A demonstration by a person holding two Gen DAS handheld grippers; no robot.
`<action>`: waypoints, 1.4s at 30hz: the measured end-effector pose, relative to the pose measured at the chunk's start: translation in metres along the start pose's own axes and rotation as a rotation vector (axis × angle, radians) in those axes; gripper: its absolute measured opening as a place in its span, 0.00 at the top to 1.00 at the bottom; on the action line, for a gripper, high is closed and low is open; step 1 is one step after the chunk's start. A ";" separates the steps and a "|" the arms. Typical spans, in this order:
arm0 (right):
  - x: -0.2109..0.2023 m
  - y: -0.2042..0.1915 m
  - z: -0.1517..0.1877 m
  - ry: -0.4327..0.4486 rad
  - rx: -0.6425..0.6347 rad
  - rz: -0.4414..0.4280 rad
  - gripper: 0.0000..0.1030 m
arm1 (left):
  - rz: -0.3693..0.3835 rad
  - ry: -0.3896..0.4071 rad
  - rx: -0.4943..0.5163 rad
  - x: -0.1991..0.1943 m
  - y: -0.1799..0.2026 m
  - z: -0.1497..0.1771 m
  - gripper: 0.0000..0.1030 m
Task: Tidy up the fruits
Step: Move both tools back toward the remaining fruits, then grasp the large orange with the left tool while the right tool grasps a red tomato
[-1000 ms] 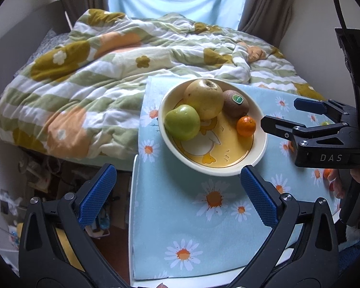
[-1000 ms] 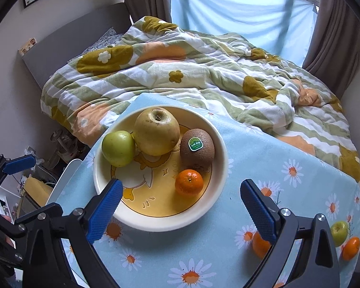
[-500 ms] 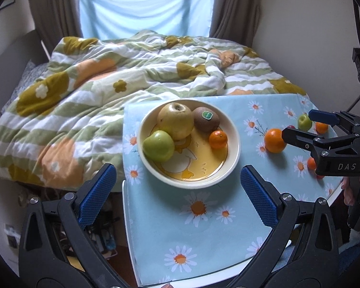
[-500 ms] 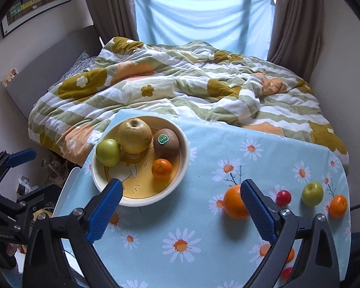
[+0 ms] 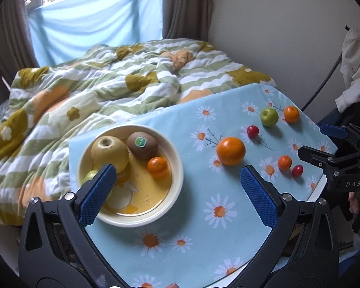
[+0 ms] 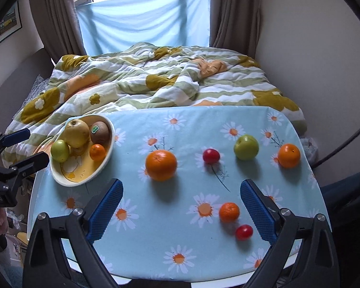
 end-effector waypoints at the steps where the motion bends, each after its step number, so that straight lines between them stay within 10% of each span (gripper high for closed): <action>1: -0.001 0.007 0.002 -0.001 0.000 0.009 0.05 | 0.004 -0.003 0.005 0.004 0.008 -0.002 0.00; 23: 0.054 0.113 0.074 -0.178 -0.043 -0.079 0.06 | 0.007 -0.162 0.050 0.129 0.128 -0.006 0.00; 42: 0.076 0.120 0.087 -0.220 -0.097 -0.147 0.38 | -0.044 -0.223 0.069 0.174 0.133 0.004 0.35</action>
Point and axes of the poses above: each gripper's, at about its wrist camera, not at the fingertips, and x roughly the way its jaws point, y to its right, z to its underside, the point moved 3 cm from there along x, roughly the way its jaws point, and after that the axes turned 9 degrees about -z, right-handed, at the moved point
